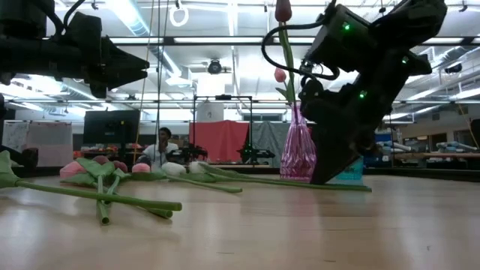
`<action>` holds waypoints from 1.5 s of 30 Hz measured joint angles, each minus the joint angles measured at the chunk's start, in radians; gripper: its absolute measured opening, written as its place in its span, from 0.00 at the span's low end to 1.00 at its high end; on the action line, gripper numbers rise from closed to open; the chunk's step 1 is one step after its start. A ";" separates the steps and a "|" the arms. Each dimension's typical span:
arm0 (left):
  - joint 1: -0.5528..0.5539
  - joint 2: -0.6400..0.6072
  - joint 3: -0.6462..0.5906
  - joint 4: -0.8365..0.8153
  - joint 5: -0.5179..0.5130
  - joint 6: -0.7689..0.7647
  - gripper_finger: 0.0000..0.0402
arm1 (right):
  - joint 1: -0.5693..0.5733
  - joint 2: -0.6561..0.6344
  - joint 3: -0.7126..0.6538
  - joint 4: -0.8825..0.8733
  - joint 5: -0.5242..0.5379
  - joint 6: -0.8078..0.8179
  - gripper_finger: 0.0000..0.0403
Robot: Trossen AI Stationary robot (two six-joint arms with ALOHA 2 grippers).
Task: Sort flowers into vase by color
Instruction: Put the top white flower into the blue vase
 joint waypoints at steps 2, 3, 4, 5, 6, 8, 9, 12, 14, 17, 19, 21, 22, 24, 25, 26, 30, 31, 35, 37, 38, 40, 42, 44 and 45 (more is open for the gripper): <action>0.000 0.000 0.000 0.000 0.000 0.000 0.47 | -0.001 -0.032 -0.003 0.000 -0.017 -0.028 0.02; 0.000 0.000 0.000 0.000 0.001 0.000 0.47 | 0.000 -0.054 -0.005 -0.008 -0.025 -0.044 0.01; 0.000 0.000 0.000 0.000 0.002 0.000 0.47 | 0.002 -0.080 -0.009 -0.025 -0.035 -0.055 0.01; 0.000 0.000 0.000 0.000 0.003 0.000 0.47 | 0.004 -0.110 -0.010 -0.034 -0.034 -0.066 0.01; 0.000 0.000 0.000 0.000 0.004 -0.001 0.47 | 0.006 -0.144 -0.010 -0.023 -0.019 -0.083 0.01; 0.000 0.000 0.000 0.006 0.005 -0.002 0.47 | 0.010 -0.209 -0.006 -0.004 0.021 -0.113 0.01; 0.000 0.000 0.000 0.016 0.006 -0.002 0.47 | 0.014 -0.237 -0.006 0.002 0.049 -0.130 0.01; 0.000 0.000 0.000 0.057 0.054 -0.004 0.47 | 0.044 -0.304 -0.007 0.040 0.146 -0.184 0.01; 0.000 0.000 0.000 0.072 0.117 -0.012 0.47 | 0.063 -0.340 -0.006 0.073 0.216 -0.217 0.01; 0.000 0.010 0.000 0.105 0.173 -0.036 0.47 | 0.090 -0.355 -0.006 0.158 0.325 -0.314 0.00; 0.000 0.032 0.000 0.132 0.177 -0.042 0.47 | 0.105 -0.349 -0.006 0.272 0.368 -0.397 0.00; 0.000 0.062 0.000 0.159 0.178 -0.062 0.47 | 0.113 -0.331 -0.005 0.393 0.382 -0.484 0.01; 0.000 0.082 0.000 0.183 0.185 -0.074 0.47 | 0.115 -0.317 -0.005 0.449 0.381 -0.521 0.01; 0.000 0.126 0.000 0.248 0.216 -0.092 0.47 | 0.115 -0.286 -0.005 0.556 0.383 -0.592 0.01; 0.000 0.155 0.001 0.291 0.238 -0.106 0.47 | 0.115 -0.271 -0.005 0.613 0.383 -0.625 0.01; 0.000 0.183 0.001 0.330 0.262 -0.113 0.47 | 0.113 -0.256 -0.005 0.661 0.384 -0.656 0.01; -0.001 0.316 0.057 0.379 0.317 -0.119 0.47 | 0.103 -0.195 -0.005 0.820 0.378 -0.744 0.01; -0.001 0.356 0.086 0.379 0.322 -0.120 0.47 | 0.099 -0.183 -0.005 0.848 0.372 -0.756 0.01; -0.001 0.508 0.220 0.361 0.398 -0.082 0.47 | 0.079 -0.155 -0.005 0.918 0.333 -0.774 0.01; -0.001 0.581 0.289 0.364 0.450 -0.065 0.47 | 0.072 -0.154 -0.005 0.928 0.311 -0.789 0.01; -0.001 0.613 0.319 0.363 0.472 -0.057 0.47 | 0.070 -0.154 -0.005 0.939 0.306 -0.797 0.01; -0.001 0.675 0.378 0.361 0.508 -0.051 0.47 | 0.070 -0.157 -0.005 0.970 0.300 -0.828 0.01; -0.001 0.732 0.432 0.362 0.528 -0.032 0.47 | 0.070 -0.156 -0.005 1.007 0.295 -0.870 0.01; -0.001 0.785 0.480 0.361 0.532 -0.028 0.47 | 0.070 -0.156 -0.004 1.031 0.275 -0.894 0.01; 0.000 0.811 0.505 0.361 0.532 -0.027 0.47 | 0.070 -0.156 -0.004 1.033 0.272 -0.898 0.01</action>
